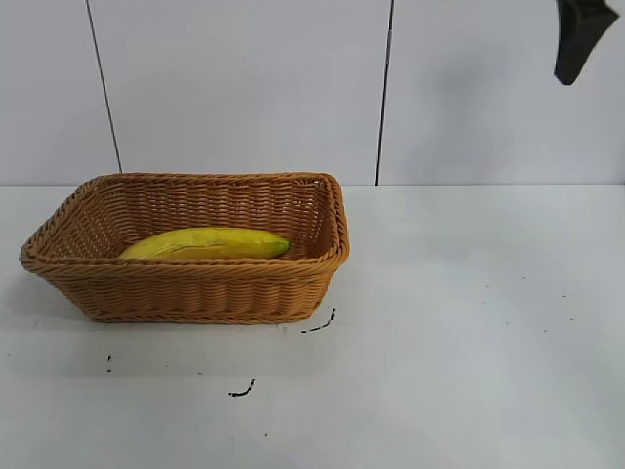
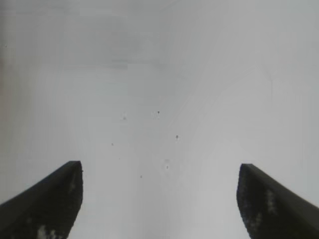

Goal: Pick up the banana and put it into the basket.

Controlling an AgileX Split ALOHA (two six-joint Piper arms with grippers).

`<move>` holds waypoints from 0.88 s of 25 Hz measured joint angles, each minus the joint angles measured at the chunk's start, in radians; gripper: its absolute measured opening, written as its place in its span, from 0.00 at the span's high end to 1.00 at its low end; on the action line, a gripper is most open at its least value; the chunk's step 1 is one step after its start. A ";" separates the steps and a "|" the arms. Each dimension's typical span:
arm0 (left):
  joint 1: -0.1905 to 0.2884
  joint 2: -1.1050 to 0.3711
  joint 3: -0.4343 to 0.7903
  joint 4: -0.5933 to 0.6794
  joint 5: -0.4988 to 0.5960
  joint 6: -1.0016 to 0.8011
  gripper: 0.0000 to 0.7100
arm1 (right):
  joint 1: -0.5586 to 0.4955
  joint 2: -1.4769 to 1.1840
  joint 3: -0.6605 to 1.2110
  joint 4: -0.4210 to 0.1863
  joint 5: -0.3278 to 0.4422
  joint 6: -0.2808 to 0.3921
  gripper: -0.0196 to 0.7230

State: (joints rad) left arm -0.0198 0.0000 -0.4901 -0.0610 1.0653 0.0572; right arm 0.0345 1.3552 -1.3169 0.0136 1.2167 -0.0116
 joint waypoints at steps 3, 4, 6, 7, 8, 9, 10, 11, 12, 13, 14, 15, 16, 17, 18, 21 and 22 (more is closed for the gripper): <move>0.000 0.000 0.000 0.000 0.000 0.000 0.02 | 0.000 -0.162 0.147 0.000 -0.012 -0.003 0.16; 0.000 0.000 0.000 0.000 0.000 0.000 0.02 | 0.000 -0.220 0.192 -0.001 -0.024 -0.003 0.16; 0.000 0.000 0.000 0.000 0.000 0.000 0.02 | 0.000 -0.343 0.298 -0.004 -0.057 -0.003 0.16; 0.000 0.000 0.000 0.000 0.000 0.000 0.02 | 0.000 -0.397 0.341 -0.004 -0.075 -0.003 0.16; 0.000 0.000 0.000 0.000 0.000 0.000 0.02 | 0.000 -0.450 0.391 -0.005 -0.095 -0.003 0.16; 0.000 0.000 0.000 0.000 0.000 0.000 0.02 | 0.000 -0.524 0.441 -0.005 -0.113 -0.003 0.16; 0.000 0.000 0.000 0.000 0.000 0.000 0.02 | 0.000 -0.585 0.488 -0.005 -0.128 -0.003 0.16; 0.000 0.000 0.000 0.000 0.000 0.000 0.02 | 0.000 -0.637 0.532 -0.005 -0.135 -0.003 0.16; 0.000 0.000 0.000 0.000 0.000 0.000 0.02 | 0.000 -0.698 0.566 -0.005 -0.137 -0.003 0.16; 0.000 0.000 0.000 0.000 0.000 0.000 0.02 | 0.000 -0.758 0.606 -0.005 -0.140 -0.003 0.16; 0.000 0.000 0.000 0.000 0.000 0.000 0.02 | 0.000 -0.807 0.644 -0.005 -0.140 -0.003 0.16; 0.000 0.000 0.000 0.000 0.000 0.000 0.02 | 0.000 -0.863 0.681 -0.005 -0.140 -0.003 0.16; 0.000 0.000 0.000 0.000 0.000 0.000 0.02 | 0.000 -0.918 0.710 -0.005 -0.140 -0.003 0.16; 0.000 0.000 0.000 0.000 0.000 0.000 0.02 | 0.000 -0.970 0.743 -0.005 -0.140 -0.004 0.16; 0.000 0.000 0.000 0.000 0.000 0.000 0.02 | 0.000 -1.012 0.773 -0.005 -0.142 -0.004 0.16; 0.000 0.000 0.000 0.000 0.000 0.000 0.02 | 0.000 -1.131 0.815 -0.005 -0.175 -0.004 0.16; 0.000 0.000 0.000 0.000 0.000 0.000 0.02 | 0.000 -1.162 0.818 -0.005 -0.180 -0.004 0.16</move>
State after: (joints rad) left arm -0.0198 0.0000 -0.4901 -0.0610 1.0653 0.0572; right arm 0.0345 0.1930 -0.4988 0.0085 1.0367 -0.0154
